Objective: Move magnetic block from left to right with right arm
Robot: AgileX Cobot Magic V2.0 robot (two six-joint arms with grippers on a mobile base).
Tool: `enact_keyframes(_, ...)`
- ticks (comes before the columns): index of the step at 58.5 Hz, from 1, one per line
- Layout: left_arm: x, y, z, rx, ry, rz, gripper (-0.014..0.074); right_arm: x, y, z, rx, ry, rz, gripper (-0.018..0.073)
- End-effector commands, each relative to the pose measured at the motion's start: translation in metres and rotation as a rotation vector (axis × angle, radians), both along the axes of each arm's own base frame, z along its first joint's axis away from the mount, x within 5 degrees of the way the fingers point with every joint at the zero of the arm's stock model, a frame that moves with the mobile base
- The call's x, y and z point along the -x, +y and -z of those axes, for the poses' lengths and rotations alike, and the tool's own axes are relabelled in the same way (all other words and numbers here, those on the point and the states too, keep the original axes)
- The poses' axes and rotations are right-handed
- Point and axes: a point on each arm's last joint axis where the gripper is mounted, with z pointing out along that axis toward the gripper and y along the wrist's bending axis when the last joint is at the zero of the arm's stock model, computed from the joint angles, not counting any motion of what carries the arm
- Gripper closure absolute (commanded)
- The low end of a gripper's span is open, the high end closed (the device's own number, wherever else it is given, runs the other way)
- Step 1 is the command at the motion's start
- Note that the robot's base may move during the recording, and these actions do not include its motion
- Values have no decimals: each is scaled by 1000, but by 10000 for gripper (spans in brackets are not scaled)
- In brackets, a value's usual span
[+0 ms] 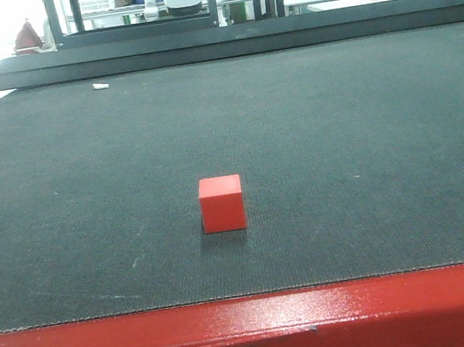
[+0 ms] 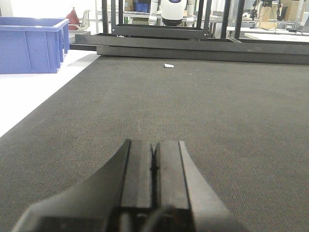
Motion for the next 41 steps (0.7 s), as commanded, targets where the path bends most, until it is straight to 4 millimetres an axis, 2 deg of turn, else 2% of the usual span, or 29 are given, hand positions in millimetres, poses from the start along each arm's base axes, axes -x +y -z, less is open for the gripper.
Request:
enact_keyframes(1,0,0,-4,13,-79,5,713,-17,2,-18,23,13,-24,503)
enact_keyframes(11,0,0,-4,13,-79,5,713,-52,13,-18,53,165,-106,503)
enact_keyframes(20,0,0,-4,13,-79,5,713,-82,33,-14,39,280,-169,503)
enact_keyframes(32,0,0,-4,13,-79,5,713,-117,60,-11,-73,421,-116,502)
enact_keyframes(41,0,0,-4,13,-79,5,713,-138,80,-9,-89,518,-88,502)
